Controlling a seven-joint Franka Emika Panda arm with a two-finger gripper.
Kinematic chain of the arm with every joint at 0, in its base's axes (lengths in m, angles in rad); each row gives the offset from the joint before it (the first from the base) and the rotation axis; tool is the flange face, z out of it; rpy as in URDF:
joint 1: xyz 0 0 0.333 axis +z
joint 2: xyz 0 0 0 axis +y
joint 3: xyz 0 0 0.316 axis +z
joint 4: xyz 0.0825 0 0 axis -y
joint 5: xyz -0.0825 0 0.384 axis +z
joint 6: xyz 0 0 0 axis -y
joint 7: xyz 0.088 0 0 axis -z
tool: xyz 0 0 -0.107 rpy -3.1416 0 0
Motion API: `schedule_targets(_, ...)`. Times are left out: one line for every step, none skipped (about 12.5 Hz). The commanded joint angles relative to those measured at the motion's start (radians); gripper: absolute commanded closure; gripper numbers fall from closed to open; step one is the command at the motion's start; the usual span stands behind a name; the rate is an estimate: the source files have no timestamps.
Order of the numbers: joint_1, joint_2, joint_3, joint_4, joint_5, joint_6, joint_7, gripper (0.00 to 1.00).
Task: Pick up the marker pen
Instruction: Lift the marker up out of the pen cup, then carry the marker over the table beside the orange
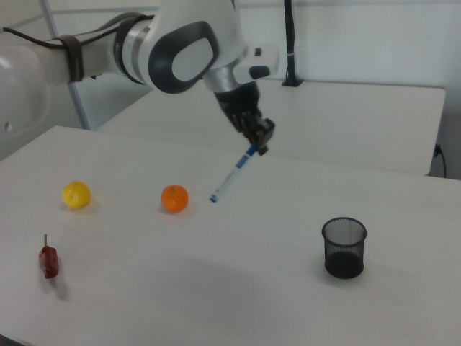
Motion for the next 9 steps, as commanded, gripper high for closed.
schedule_targets(-0.004,-0.017,0.122,-0.036,0.043,-0.147,-0.051,0.90)
schedule_targets(0.008,-0.006,0.167,-0.037,0.043,-0.183,-0.047,0.90)
schedule_targets(0.060,0.006,0.173,-0.037,0.044,-0.201,-0.041,0.90)
schedule_targets(0.090,0.015,0.173,-0.037,0.049,-0.210,-0.041,0.90)
schedule_targets(0.129,0.026,0.173,-0.045,0.055,-0.230,-0.041,0.90)
schedule_targets(0.168,0.037,0.173,-0.051,0.057,-0.232,-0.040,0.90)
schedule_targets(0.209,0.056,0.173,-0.062,0.057,-0.232,-0.037,0.90)
schedule_targets(0.238,0.070,0.173,-0.063,0.057,-0.231,-0.026,0.90)
schedule_targets(0.269,0.089,0.173,-0.063,0.055,-0.227,-0.008,0.90)
